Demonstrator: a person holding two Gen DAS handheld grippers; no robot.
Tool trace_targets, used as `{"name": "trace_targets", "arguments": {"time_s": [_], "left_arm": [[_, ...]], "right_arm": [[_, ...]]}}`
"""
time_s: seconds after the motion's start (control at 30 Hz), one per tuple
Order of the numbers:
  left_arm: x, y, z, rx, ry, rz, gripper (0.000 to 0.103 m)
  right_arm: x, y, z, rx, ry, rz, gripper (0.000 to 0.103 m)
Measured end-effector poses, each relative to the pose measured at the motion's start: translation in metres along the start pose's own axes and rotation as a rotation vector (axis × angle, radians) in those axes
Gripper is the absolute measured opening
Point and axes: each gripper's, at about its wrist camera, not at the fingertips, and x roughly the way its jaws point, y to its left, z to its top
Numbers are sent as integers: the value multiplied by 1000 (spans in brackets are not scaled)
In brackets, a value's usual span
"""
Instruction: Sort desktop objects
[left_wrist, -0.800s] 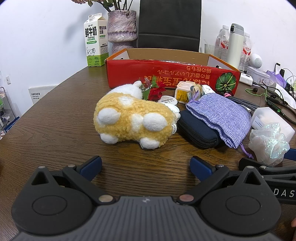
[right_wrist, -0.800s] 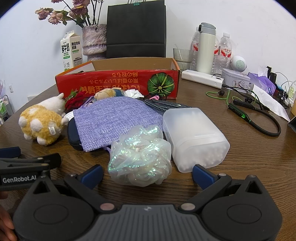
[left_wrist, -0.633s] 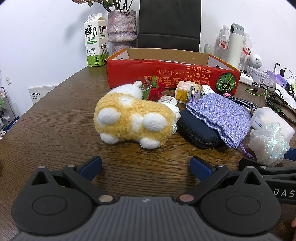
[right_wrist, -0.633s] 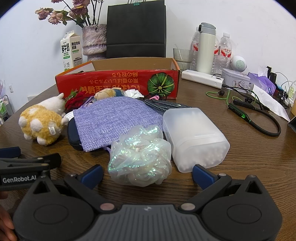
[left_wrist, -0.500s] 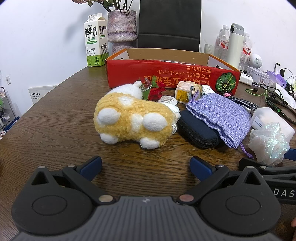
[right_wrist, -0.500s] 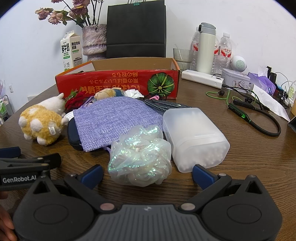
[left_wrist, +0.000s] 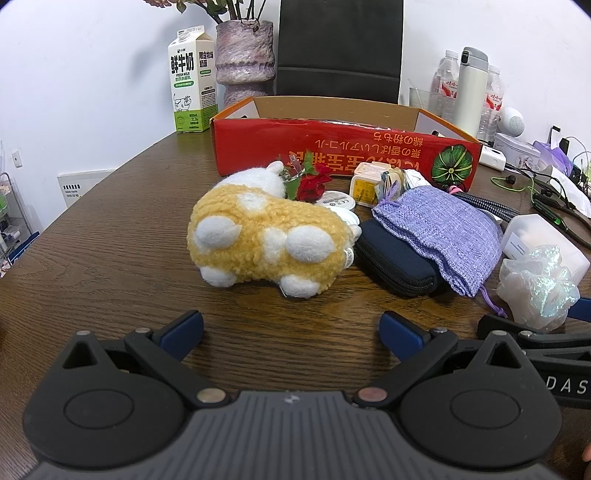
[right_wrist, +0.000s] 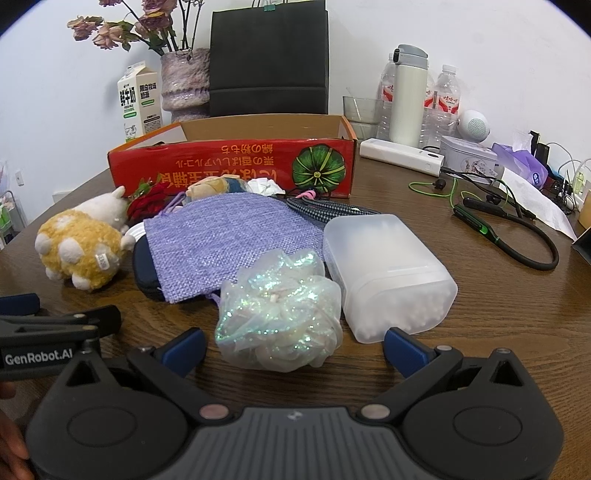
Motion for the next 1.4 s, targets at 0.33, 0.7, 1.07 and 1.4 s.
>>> {"name": "trace_targets", "arguments": {"time_s": [0.33, 0.7, 1.07, 1.4], "left_arm": [[0, 0, 0, 0, 0, 0, 103], [-3, 6, -5, 29, -16, -33, 103], [-16, 32, 32, 11, -139, -67, 103], [58, 74, 71, -154, 70, -156, 80]], "right_arm": [[-2, 2, 0, -3, 0, 1, 103], [-7, -3, -1, -49, 20, 50, 98], [-43, 4, 13, -138, -104, 162, 76], [-13, 2, 17, -157, -37, 136, 37]]}}
